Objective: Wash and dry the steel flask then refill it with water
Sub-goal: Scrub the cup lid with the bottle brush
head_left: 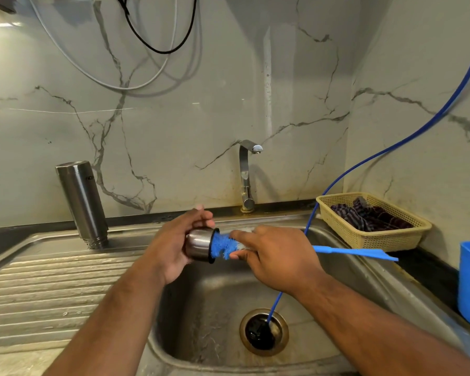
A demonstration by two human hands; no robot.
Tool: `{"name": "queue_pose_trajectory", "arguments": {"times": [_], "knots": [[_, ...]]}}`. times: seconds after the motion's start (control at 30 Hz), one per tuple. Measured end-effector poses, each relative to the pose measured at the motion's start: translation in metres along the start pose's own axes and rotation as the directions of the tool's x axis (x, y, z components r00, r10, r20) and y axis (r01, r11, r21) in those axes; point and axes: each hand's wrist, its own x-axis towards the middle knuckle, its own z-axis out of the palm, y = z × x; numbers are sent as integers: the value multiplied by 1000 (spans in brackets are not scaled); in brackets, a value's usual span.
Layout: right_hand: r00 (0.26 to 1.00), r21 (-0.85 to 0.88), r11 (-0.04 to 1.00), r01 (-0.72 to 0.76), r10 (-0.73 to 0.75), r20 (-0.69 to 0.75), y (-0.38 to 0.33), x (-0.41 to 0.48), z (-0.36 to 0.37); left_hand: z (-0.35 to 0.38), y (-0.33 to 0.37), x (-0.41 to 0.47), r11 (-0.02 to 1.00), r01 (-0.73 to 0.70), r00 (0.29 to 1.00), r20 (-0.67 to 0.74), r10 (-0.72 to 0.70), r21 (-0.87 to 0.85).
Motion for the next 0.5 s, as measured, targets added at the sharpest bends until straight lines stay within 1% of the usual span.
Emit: {"name": "queue_pose_trajectory", "arguments": {"times": [0.07, 0.1, 0.17, 0.2, 0.23, 0.3, 0.37, 0.43, 0.5], "knots": [[996, -74, 995, 72, -76, -43, -1, 2, -1, -1, -2, 0, 993, 6, 1000, -15, -4, 117], [992, -125, 989, 84, -95, -81, 0, 2, -1, -1, -5, -2, 980, 48, 999, -3, -48, 195], [984, -165, 985, 58, -84, -157, -1, 1, 1, 1, -7, -6, 935, 133, 986, 51, -159, 330], [985, -151, 988, 32, -56, -162, -1, 0, 0, 1, -7, -7, 923, 122, 983, 81, -162, 364], [987, -115, 993, -2, -16, -158, -2, 0, -1, 1, -6, -6, 919, 73, 986, 108, -124, 387], [991, 10, 996, -86, 86, -102, -2, -2, -5, 1, -3, -4, 900, -64, 988, 156, -4, 432], [986, 68, 987, -142, 147, -72, -1, -2, -7, 2, -1, -4, 875, -159, 979, 191, 78, 458], [984, 71, 983, -168, 172, -46, -3, -2, -10, 4, -1, -6, 868, -213, 972, 192, 139, 449], [988, 61, 987, -148, 151, -38, -3, -3, -10, 7, 1, -9, 879, -248, 966, 173, 193, 407]]}}
